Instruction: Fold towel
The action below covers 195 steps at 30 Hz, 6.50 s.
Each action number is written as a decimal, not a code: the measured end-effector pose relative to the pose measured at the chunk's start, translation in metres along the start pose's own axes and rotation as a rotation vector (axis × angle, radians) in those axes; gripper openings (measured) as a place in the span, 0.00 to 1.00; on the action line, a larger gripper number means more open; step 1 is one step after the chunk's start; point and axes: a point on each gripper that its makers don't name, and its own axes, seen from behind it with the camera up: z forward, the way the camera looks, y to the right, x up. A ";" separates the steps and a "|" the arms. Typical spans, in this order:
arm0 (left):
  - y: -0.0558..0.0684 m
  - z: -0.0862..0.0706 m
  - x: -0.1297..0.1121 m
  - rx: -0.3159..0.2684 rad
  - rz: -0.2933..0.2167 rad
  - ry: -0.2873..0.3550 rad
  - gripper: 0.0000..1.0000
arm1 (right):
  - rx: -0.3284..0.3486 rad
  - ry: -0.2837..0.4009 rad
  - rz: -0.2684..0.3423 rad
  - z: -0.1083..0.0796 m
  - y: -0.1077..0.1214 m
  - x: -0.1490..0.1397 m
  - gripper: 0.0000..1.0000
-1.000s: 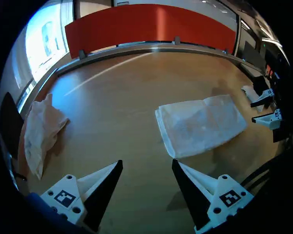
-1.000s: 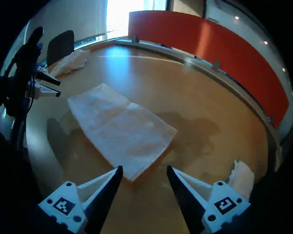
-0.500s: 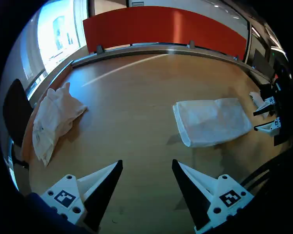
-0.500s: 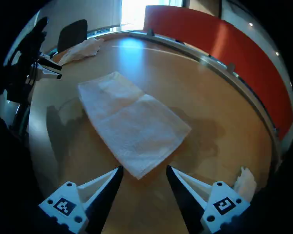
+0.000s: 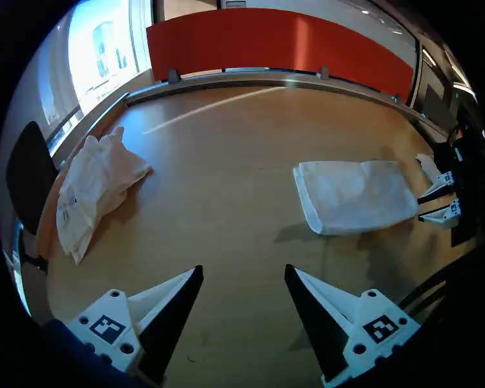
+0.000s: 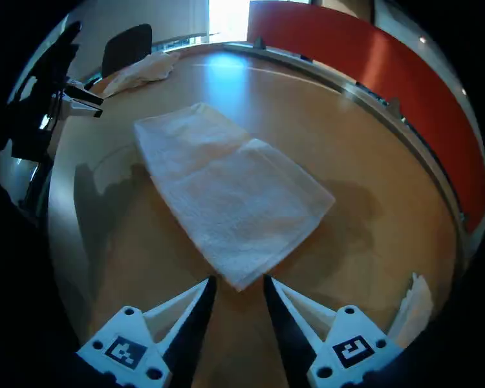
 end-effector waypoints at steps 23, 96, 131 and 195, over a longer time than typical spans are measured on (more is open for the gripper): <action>0.001 0.004 0.005 -0.012 0.015 0.000 0.93 | -0.011 0.053 0.026 -0.010 0.002 0.015 0.06; 0.009 0.000 0.037 -0.031 0.032 0.050 0.93 | -0.028 0.201 -0.154 -0.086 -0.009 0.114 0.06; -0.002 -0.011 0.025 -0.020 0.013 0.054 0.93 | 0.017 0.128 -0.139 -0.064 -0.043 0.087 0.81; 0.005 -0.006 0.024 -0.030 0.023 0.046 0.93 | 0.021 -0.061 0.046 -0.015 -0.048 -0.026 0.06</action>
